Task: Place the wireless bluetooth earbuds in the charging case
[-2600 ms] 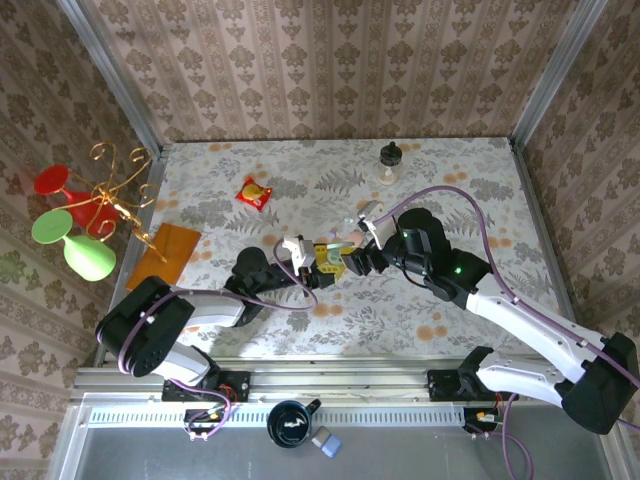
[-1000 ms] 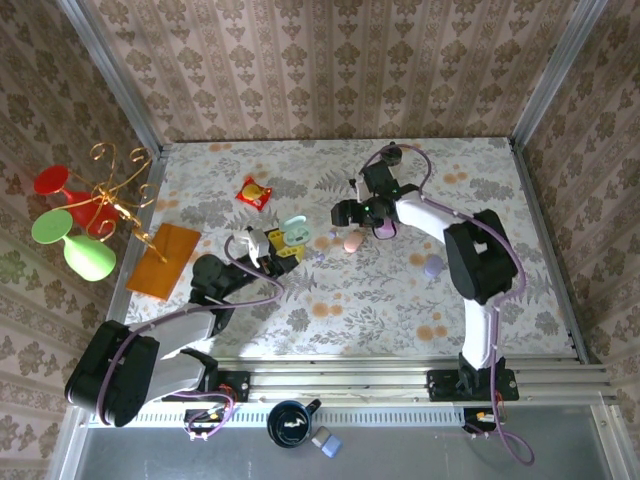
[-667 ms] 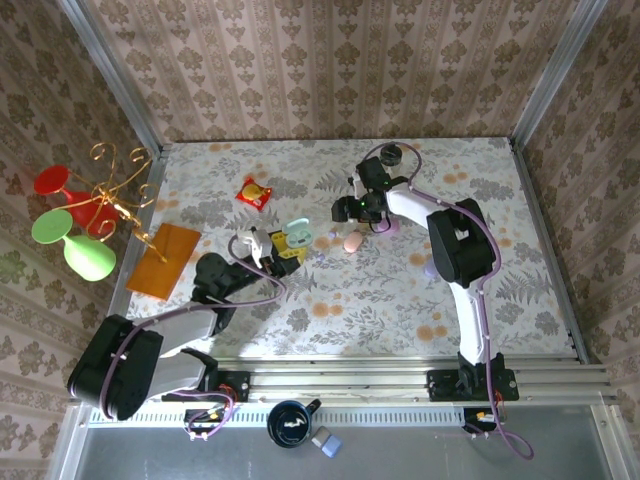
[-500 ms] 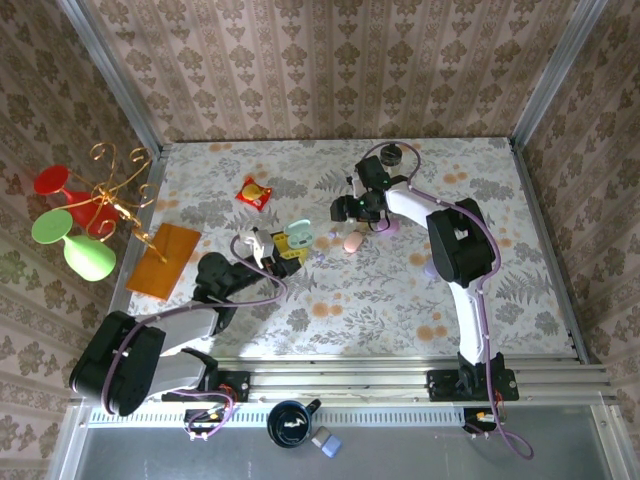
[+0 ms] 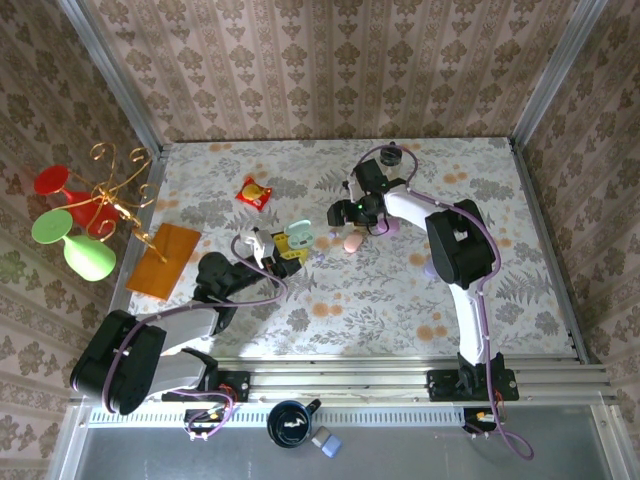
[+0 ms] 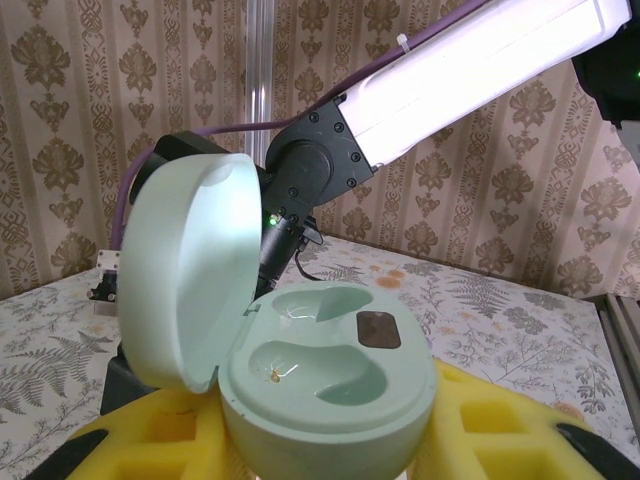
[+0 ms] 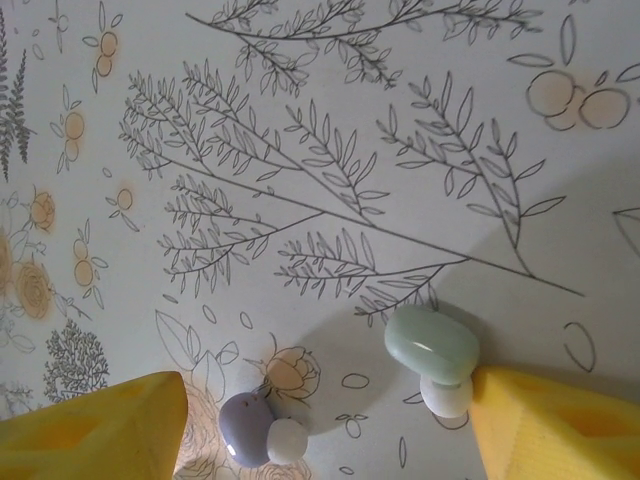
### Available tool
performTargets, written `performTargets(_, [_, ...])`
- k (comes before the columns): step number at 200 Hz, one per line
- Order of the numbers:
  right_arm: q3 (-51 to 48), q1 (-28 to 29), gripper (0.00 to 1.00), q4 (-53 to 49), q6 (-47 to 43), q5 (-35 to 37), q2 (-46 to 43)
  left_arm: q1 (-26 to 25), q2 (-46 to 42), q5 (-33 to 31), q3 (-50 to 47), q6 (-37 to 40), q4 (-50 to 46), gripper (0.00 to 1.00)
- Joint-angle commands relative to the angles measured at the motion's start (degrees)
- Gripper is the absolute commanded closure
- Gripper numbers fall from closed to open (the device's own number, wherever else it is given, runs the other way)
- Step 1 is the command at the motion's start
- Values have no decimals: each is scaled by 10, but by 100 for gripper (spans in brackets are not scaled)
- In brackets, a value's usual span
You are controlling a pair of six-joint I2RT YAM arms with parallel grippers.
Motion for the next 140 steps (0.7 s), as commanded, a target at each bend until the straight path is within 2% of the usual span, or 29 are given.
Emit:
performTargets(1, [-20, 14, 25, -13, 3, -45, -21, -4, 7, 12, 0, -3, 25, 64])
performTargets(57, [-52, 13, 26, 15, 18, -46, -58, -5, 20, 14, 8, 0, 26, 64])
performTargets(99, [-100, -13, 30, 66, 43, -34, -100, -5, 26, 17, 8, 5, 26, 64])
performTargets(140, [-71, -39, 35, 79, 56, -61, -60, -5, 30, 19, 9, 6, 28, 64])
